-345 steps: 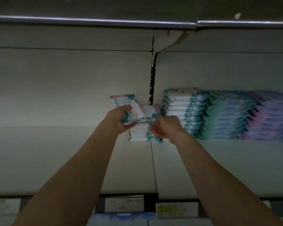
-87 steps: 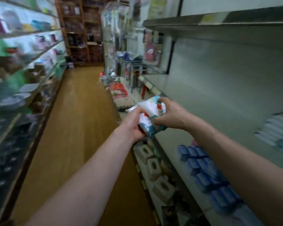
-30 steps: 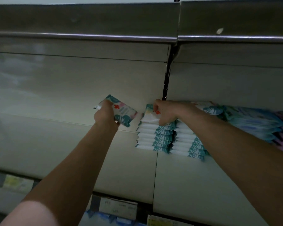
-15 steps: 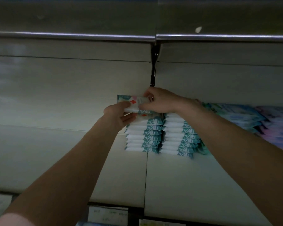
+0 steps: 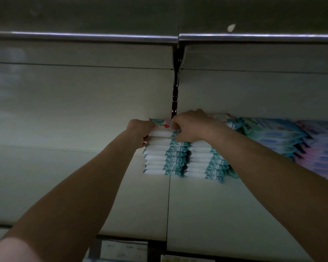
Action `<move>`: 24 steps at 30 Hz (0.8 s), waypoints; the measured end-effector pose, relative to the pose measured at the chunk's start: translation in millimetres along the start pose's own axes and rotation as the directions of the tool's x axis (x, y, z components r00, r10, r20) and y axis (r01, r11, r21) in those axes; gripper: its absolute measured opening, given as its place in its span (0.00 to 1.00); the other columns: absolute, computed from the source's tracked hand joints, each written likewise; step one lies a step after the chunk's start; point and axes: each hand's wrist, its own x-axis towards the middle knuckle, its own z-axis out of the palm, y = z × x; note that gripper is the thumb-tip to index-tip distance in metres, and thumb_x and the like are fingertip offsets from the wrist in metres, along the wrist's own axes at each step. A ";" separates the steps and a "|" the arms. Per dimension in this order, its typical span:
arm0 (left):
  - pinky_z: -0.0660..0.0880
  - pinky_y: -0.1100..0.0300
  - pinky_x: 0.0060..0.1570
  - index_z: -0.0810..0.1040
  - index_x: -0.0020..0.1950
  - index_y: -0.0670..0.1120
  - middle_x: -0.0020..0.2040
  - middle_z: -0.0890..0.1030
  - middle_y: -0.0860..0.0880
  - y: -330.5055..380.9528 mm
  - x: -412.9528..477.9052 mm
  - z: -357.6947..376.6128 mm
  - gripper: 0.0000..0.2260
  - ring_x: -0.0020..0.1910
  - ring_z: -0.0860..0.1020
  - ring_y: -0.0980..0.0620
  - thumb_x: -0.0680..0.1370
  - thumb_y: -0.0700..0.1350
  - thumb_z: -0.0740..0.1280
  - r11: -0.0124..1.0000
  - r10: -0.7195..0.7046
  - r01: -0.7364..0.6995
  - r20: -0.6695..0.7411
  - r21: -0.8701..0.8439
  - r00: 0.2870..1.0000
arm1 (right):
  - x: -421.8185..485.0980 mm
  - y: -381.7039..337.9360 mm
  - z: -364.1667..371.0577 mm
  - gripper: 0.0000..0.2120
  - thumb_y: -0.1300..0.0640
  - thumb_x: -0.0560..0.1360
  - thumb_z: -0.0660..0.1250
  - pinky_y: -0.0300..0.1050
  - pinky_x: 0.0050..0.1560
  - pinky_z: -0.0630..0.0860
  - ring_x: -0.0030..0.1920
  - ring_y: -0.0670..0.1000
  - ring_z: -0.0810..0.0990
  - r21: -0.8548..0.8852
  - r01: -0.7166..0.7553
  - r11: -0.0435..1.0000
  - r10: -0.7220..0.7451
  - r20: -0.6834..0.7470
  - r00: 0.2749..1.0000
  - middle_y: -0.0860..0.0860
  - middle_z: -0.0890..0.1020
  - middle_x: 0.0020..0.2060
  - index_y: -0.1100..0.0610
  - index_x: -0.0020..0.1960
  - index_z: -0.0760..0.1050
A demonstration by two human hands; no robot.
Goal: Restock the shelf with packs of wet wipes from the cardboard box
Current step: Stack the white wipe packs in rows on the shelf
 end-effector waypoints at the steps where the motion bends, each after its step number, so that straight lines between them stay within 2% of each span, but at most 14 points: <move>1: 0.65 0.60 0.29 0.70 0.40 0.41 0.36 0.69 0.46 -0.9 0.7 1.2 0.11 0.31 0.67 0.52 0.78 0.44 0.67 1.000 0.012 -0.012 -0.002 0.025 1.000 | -1.4 -0.3 0.6 0.20 0.46 0.73 0.69 0.47 0.51 0.64 0.51 0.53 0.75 -0.007 0.003 1.000 -0.003 0.021 1.000 0.50 0.77 0.53 0.54 0.60 0.72; 3: 0.65 0.60 0.30 0.70 0.42 0.40 0.37 0.70 0.46 -2.6 3.6 1.9 0.11 0.33 0.69 0.52 0.77 0.45 0.69 0.998 0.016 -0.016 0.007 0.054 1.000 | -2.6 -1.0 5.5 0.27 0.44 0.69 0.72 0.48 0.50 0.64 0.50 0.53 0.74 -0.049 0.005 0.999 -0.003 0.051 0.999 0.50 0.75 0.52 0.54 0.62 0.67; 5: 0.67 0.59 0.32 0.72 0.44 0.40 0.39 0.72 0.45 -3.5 7.4 0.8 0.11 0.34 0.69 0.52 0.76 0.46 0.70 0.998 0.016 -0.016 0.011 0.061 1.000 | 0.0 -1.0 13.7 0.28 0.49 0.69 0.73 0.50 0.54 0.65 0.52 0.54 0.75 -0.115 0.003 0.993 0.000 0.024 1.000 0.51 0.75 0.54 0.54 0.63 0.64; 7: 0.70 0.57 0.39 0.73 0.51 0.39 0.45 0.73 0.44 -4.1 11.9 0.0 0.13 0.37 0.70 0.50 0.76 0.47 0.70 0.995 0.046 -0.046 0.003 0.088 0.999 | 3.8 -0.5 19.0 0.27 0.55 0.70 0.72 0.53 0.60 0.64 0.53 0.55 0.76 -0.155 -0.011 0.988 0.009 -0.011 1.000 0.52 0.76 0.54 0.54 0.65 0.63; 10: 0.70 0.58 0.51 0.72 0.65 0.42 0.60 0.75 0.43 -6.5 15.1 5.1 0.20 0.53 0.74 0.47 0.76 0.49 0.69 0.953 0.249 -0.246 0.004 0.175 0.968 | 8.5 -0.7 21.5 0.27 0.57 0.70 0.71 0.53 0.62 0.64 0.50 0.54 0.77 -0.198 -0.008 0.980 0.000 -0.041 0.999 0.52 0.79 0.51 0.56 0.65 0.63; 13: 0.69 0.59 0.65 0.67 0.74 0.46 0.70 0.71 0.45 -5.1 8.2 11.1 0.29 0.66 0.71 0.47 0.75 0.51 0.71 0.836 0.381 -0.421 0.179 0.352 0.907 | 10.0 -0.5 23.3 0.25 0.56 0.70 0.71 0.50 0.58 0.65 0.44 0.52 0.75 -0.198 0.007 0.980 -0.021 -0.065 0.998 0.51 0.80 0.49 0.55 0.64 0.64; 15: 0.66 0.62 0.66 0.64 0.75 0.44 0.72 0.69 0.45 0.0 2.5 12.2 0.30 0.69 0.69 0.48 0.76 0.49 0.70 0.769 0.372 -0.470 0.295 0.432 0.880 | 8.5 2.3 20.2 0.27 0.54 0.70 0.71 0.50 0.58 0.65 0.44 0.52 0.75 -0.172 0.022 0.985 -0.027 -0.025 0.999 0.51 0.80 0.49 0.55 0.65 0.64; 18: 0.67 0.64 0.54 0.65 0.74 0.42 0.70 0.70 0.44 7.2 0.9 9.1 0.27 0.62 0.72 0.49 0.77 0.46 0.69 0.773 0.339 -0.460 0.328 0.437 0.882 | 6.0 7.2 10.0 0.31 0.49 0.68 0.73 0.55 0.62 0.63 0.53 0.54 0.76 -0.211 0.024 0.977 -0.008 0.077 0.997 0.50 0.78 0.53 0.53 0.66 0.64; 20: 0.70 0.61 0.50 0.74 0.64 0.43 0.63 0.74 0.43 6.8 1.4 7.8 0.17 0.53 0.73 0.50 0.78 0.47 0.68 0.820 0.300 -0.412 0.315 0.397 0.901 | 5.2 6.6 8.6 0.33 0.49 0.68 0.73 0.57 0.65 0.61 0.56 0.54 0.76 -0.253 0.016 0.967 0.009 0.097 0.995 0.50 0.78 0.55 0.52 0.68 0.63; 22: 0.75 0.57 0.47 0.76 0.51 0.45 0.54 0.78 0.43 3.4 5.0 6.5 0.08 0.45 0.76 0.49 0.78 0.48 0.68 0.855 0.270 -0.365 0.287 0.367 0.919 | 6.2 3.0 12.6 0.30 0.52 0.69 0.72 0.56 0.65 0.61 0.52 0.53 0.77 -0.262 0.021 0.965 -0.007 0.054 0.998 0.51 0.79 0.52 0.53 0.67 0.64; 24: 0.74 0.59 0.43 0.75 0.46 0.45 0.46 0.78 0.44 1.8 8.8 5.3 0.07 0.40 0.76 0.50 0.77 0.47 0.68 0.867 0.262 -0.346 0.263 0.359 0.929 | 7.9 -1.2 16.6 0.25 0.57 0.71 0.70 0.54 0.63 0.62 0.47 0.53 0.77 -0.248 0.037 0.968 -0.042 -0.015 0.999 0.51 0.79 0.48 0.54 0.65 0.65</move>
